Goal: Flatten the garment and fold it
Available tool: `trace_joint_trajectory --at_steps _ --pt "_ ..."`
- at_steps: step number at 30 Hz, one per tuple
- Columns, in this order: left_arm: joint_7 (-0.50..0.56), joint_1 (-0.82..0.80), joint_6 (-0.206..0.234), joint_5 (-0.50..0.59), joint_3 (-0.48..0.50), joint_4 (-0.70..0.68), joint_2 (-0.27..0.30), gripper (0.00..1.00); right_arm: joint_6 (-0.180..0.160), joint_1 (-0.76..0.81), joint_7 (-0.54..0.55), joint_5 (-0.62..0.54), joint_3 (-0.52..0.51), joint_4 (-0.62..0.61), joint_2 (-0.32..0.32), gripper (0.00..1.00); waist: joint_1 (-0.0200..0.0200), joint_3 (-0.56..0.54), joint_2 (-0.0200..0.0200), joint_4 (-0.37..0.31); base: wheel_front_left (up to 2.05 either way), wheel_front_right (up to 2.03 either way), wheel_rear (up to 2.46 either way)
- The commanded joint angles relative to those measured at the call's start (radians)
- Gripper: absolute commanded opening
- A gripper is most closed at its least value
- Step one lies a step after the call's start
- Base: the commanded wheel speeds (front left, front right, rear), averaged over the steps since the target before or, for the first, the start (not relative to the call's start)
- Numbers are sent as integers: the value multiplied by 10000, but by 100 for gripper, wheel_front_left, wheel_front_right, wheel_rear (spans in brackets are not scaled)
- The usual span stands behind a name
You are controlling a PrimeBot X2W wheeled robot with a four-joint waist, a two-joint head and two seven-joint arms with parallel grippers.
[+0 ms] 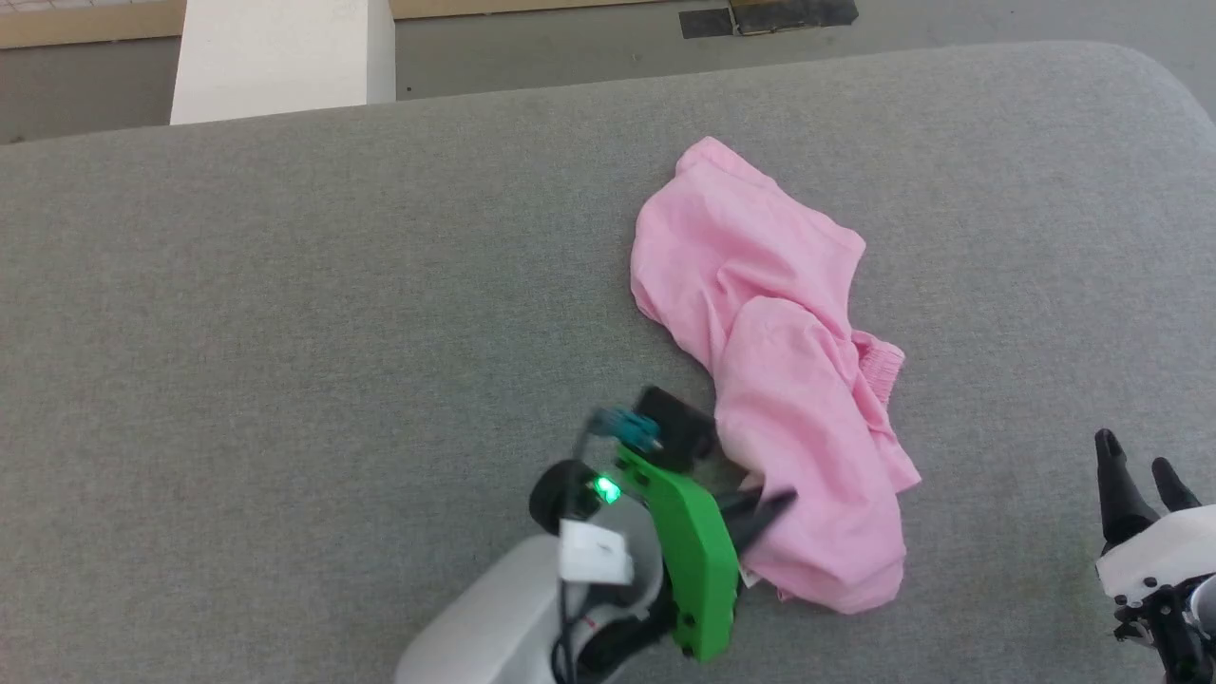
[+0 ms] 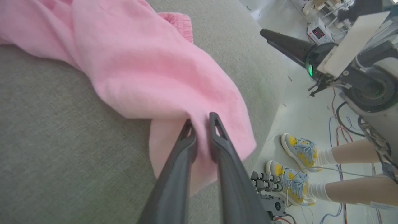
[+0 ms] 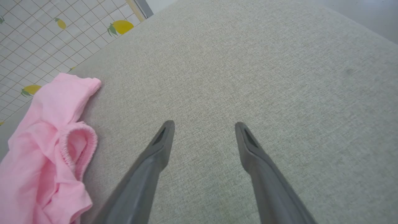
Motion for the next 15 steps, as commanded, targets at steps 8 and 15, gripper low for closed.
trace_joint_trajectory --at_steps 8,15 --pt "-1873 45 1196 -1238 2736 -200 124 0 -13 136 49 -48 273 -174 6 100 0 -312 -1 667 0 0 0" --pt "-2925 1399 2905 -1818 5089 948 1012 0 -13 169 275 -131 522 -341 6 100 0 -618 -1 1292 0 0 0"
